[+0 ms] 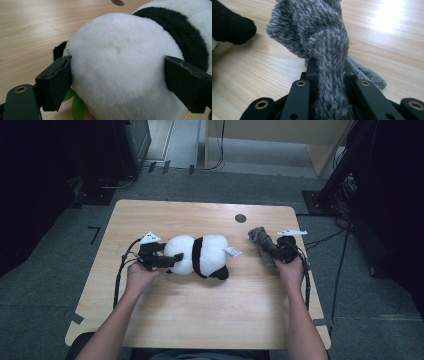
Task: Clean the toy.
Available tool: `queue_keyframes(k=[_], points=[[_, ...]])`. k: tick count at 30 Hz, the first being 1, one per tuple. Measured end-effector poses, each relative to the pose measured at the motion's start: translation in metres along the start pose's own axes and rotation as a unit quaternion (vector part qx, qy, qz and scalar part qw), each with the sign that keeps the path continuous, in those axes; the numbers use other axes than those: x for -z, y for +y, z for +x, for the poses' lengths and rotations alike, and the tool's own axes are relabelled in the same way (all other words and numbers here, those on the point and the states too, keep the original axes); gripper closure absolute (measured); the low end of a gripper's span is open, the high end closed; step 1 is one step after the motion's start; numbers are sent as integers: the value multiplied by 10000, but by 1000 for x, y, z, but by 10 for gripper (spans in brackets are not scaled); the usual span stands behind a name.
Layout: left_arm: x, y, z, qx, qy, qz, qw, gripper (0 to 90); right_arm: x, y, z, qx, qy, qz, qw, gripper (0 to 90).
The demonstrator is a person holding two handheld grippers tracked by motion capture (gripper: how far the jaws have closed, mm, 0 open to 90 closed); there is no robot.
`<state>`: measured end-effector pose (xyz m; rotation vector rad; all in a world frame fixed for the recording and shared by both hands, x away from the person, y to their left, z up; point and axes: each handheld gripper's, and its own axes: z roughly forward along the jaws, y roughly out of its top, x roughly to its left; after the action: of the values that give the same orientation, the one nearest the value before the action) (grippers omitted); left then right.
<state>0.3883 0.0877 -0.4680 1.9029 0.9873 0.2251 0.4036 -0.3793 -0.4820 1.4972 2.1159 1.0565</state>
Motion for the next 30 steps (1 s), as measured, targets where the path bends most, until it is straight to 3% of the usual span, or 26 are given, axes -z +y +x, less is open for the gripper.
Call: queue_keyframes(k=[10,20,30], points=[[2,0,-4,-45,85,52,9999,146,16,15,21,125,111,-109,9998,765],[3,0,-5,-21,123,52,9999,145,23,32,46,368,218,-18,9991,773],[4,0,-6,-122,111,92,9998,148,33,55,67,398,436,-81,9982,768]])
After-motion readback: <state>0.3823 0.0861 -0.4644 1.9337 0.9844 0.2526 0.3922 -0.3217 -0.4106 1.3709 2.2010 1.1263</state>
